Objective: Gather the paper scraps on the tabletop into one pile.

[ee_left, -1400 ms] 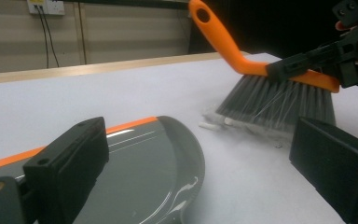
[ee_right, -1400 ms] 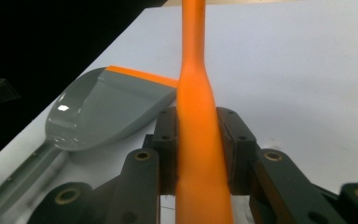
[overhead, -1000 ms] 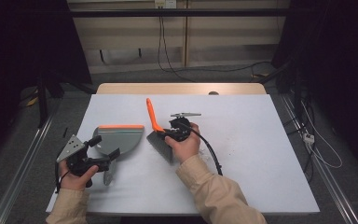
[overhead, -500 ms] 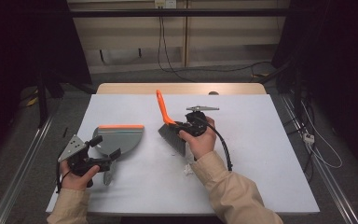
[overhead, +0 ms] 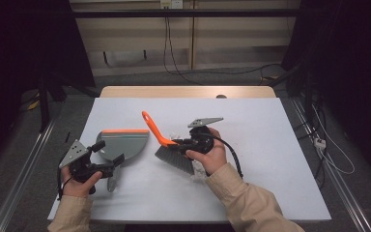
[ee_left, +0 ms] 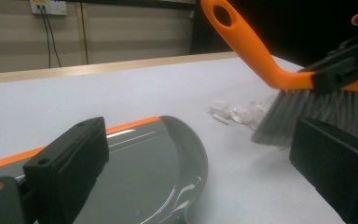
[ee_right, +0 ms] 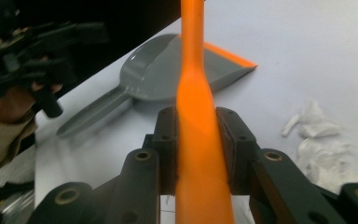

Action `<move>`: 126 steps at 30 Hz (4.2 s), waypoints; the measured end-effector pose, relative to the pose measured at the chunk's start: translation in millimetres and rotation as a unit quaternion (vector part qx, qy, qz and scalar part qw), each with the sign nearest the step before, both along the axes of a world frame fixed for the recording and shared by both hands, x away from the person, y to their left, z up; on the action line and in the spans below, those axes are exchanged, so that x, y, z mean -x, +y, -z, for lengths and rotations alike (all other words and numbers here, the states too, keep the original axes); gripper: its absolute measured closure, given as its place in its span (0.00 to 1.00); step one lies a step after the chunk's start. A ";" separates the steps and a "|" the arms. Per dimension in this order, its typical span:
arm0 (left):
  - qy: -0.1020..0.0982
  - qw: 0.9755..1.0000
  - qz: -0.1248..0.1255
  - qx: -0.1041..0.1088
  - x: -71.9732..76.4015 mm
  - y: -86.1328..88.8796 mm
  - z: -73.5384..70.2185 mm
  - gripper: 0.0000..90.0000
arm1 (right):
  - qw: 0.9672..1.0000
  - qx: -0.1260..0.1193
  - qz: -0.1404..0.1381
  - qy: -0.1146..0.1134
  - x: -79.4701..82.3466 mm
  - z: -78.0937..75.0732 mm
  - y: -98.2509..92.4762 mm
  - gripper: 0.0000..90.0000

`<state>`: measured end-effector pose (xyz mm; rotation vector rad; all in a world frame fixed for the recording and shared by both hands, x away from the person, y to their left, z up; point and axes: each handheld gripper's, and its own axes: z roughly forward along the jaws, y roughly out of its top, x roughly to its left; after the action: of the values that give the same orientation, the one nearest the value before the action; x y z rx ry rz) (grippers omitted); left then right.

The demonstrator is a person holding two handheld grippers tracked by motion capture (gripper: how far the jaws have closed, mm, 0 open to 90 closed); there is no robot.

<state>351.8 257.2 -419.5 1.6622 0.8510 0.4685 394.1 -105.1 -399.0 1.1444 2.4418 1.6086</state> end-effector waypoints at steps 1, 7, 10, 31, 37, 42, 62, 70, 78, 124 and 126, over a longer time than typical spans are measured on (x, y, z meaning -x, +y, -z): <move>0.000 1.000 -0.001 0.004 0.3 -0.7 -0.1 0.05 | 1.000 0.003 -0.004 -0.003 2.5 1.0 -1.3 0.80; -0.001 1.000 0.002 -0.002 0.1 -1.0 0.1 0.05 | 1.000 0.005 -0.025 -0.006 10.8 4.3 -9.0 0.80; -0.001 1.000 0.000 -0.001 0.1 -0.5 0.0 0.05 | 0.999 0.000 -0.038 -0.003 13.6 9.9 -14.8 0.80; 0.000 1.000 -0.009 -0.001 -0.1 1.1 -0.1 0.05 | 0.999 0.007 -0.034 -0.023 -27.9 35.5 -48.3 0.80; -0.002 1.000 -0.010 0.001 -0.8 0.8 0.0 0.05 | 0.999 -0.001 -0.025 -0.038 -38.6 28.1 -51.7 0.80; -0.001 1.000 -0.008 -0.002 -1.0 -0.2 0.2 0.05 | 0.998 -0.003 -0.029 -0.059 -36.8 15.8 -49.1 0.80; -0.001 1.000 -0.008 0.000 -0.1 0.8 -0.7 0.05 | 0.995 0.002 -0.075 -0.065 -21.6 38.1 -51.6 0.80; 0.001 1.000 -0.007 0.001 -1.3 0.7 0.1 0.05 | 0.997 -0.013 -0.048 -0.067 -31.9 26.7 -52.0 0.80; 0.001 1.000 -0.005 -0.002 -1.0 -0.6 0.4 0.05 | 0.997 -0.028 -0.019 -0.074 -26.9 2.8 -39.9 0.80; -0.001 1.000 -0.001 -0.002 -0.5 -1.7 -0.2 0.05 | 0.978 0.136 0.154 -0.026 -49.1 8.6 -116.3 0.74; 0.000 1.000 0.000 -0.001 -0.4 -2.1 -0.1 0.05 | 0.977 0.153 0.149 -0.019 -47.4 4.5 -114.6 0.73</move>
<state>352.2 255.1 -419.3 1.6644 0.8503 0.4696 441.5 -219.7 -403.6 1.3294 2.2551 1.1170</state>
